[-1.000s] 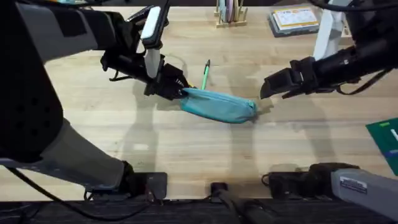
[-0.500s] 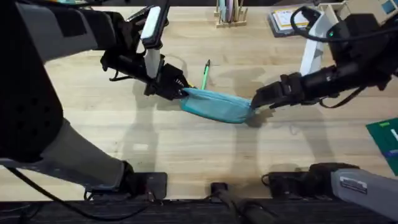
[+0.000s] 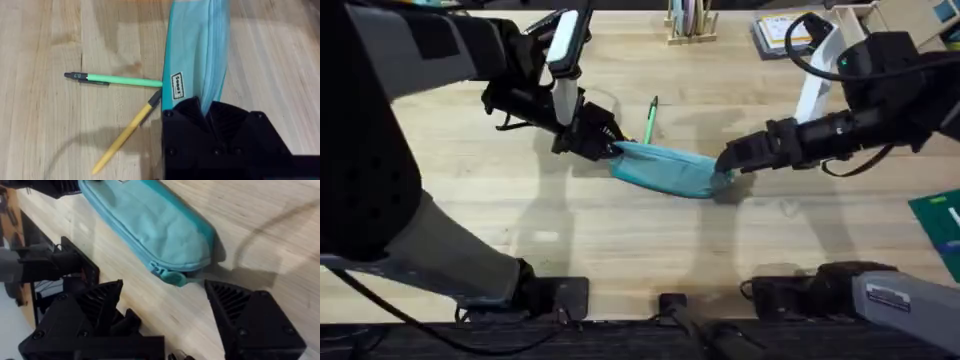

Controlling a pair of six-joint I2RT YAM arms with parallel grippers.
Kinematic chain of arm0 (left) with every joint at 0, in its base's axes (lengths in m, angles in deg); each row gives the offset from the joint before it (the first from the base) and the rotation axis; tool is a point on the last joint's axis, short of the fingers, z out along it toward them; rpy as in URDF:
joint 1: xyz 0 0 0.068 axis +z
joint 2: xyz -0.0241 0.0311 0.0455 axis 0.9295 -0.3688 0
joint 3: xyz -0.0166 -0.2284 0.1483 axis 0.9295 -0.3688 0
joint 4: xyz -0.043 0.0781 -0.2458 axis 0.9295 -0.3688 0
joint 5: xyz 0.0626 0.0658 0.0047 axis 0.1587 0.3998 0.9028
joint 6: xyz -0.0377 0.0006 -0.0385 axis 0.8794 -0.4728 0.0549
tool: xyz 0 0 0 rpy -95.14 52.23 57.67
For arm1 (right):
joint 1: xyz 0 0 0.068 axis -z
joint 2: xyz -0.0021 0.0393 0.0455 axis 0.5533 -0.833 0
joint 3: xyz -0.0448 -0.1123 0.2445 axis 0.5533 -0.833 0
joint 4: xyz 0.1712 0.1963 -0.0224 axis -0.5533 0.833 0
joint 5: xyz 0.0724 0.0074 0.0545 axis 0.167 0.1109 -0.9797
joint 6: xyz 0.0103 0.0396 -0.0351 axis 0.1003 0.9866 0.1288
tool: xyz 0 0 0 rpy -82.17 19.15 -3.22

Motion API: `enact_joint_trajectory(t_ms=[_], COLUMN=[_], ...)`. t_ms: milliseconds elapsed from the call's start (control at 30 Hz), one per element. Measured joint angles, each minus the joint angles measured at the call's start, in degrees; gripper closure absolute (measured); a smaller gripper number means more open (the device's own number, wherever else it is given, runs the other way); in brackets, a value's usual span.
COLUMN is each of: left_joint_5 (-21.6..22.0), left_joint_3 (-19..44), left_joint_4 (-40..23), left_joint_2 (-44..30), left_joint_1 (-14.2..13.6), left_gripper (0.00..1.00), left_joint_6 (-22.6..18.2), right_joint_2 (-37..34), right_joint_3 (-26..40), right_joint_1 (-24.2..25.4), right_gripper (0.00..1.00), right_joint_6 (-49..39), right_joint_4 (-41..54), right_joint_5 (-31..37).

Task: Unzip the bag, pick up the pens from the table one at a time and place them inside, then zip the bag closed.

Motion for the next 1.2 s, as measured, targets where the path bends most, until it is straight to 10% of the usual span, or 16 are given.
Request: enact_joint_trajectory(t_ms=[333,1200], left_joint_5=[0.0,0.0], left_joint_3=[0.0,0.0], left_joint_4=[0.0,0.0], left_joint_2=[0.0,0.0], left_joint_1=[0.0,0.0], left_gripper=[0.958,0.958], left_joint_6=[0.0,0.0], right_joint_2=[-4.1,-4.3], right_joint_3=[0.0,0.3], right_joint_1=[-5.5,-1.0], right_gripper=[0.041,0.959], right_joint_6=[0.1,0.4], right_joint_4=[-1.5,-1.0], right_joint_5=[-0.7,-1.2])
